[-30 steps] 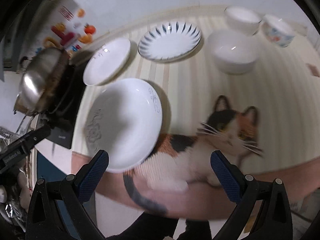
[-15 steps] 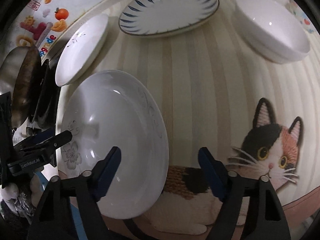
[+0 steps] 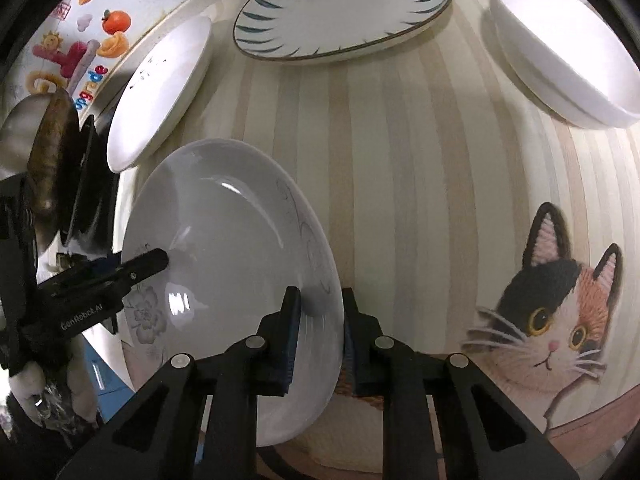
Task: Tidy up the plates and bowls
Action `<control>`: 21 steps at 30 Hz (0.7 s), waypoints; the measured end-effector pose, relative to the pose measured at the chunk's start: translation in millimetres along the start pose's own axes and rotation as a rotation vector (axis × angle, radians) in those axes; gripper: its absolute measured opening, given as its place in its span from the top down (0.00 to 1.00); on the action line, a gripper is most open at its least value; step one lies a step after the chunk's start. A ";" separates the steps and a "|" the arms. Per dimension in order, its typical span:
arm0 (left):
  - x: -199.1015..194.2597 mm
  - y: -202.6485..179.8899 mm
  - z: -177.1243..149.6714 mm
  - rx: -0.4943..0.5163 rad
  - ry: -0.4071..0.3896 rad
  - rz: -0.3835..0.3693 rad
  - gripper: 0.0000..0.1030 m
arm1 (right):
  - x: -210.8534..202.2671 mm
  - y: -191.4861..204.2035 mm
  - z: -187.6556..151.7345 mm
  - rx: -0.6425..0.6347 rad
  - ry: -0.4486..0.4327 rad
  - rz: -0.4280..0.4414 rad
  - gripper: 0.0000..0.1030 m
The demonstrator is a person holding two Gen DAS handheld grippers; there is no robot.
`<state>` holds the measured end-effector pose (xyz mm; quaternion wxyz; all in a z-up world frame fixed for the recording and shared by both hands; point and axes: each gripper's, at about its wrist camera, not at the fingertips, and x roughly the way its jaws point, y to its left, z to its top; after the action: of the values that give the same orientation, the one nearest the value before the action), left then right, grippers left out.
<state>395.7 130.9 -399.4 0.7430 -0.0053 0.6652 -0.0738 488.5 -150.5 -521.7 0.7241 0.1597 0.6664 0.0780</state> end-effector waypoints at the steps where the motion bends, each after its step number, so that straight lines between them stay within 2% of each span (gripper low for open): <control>1: -0.5 0.9 -0.7 -0.006 -0.001 0.002 0.60 | 0.9 1.7 1.1 -0.009 -0.005 -0.001 0.80; 6: -4.3 -7.4 -5.6 -0.006 -0.001 0.025 0.61 | -0.1 1.6 -7.8 -0.017 -0.007 0.013 0.80; 11: -5.2 -24.9 -7.4 -0.005 0.001 0.032 0.61 | -9.8 -18.0 -16.0 -0.017 0.016 0.037 0.80; 12: -0.4 -41.8 -2.7 -0.006 -0.002 0.035 0.61 | -10.7 -20.1 -17.1 -0.013 0.019 0.043 0.80; 15: -7.8 -56.5 -5.4 0.010 -0.020 0.049 0.61 | -16.6 -25.4 -20.8 -0.014 0.018 0.050 0.80; 20: -16.0 -86.1 -4.0 0.025 -0.030 0.029 0.61 | -33.3 -41.7 -27.9 -0.003 0.009 0.055 0.80; 21: -5.3 -100.5 6.8 0.030 -0.032 0.031 0.61 | -38.6 -46.4 -29.2 0.000 0.007 0.054 0.80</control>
<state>391.5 31.5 -382.7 0.7545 0.0149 0.6521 -0.0721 451.1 -202.8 -502.8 0.7195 0.1773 0.6643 0.0980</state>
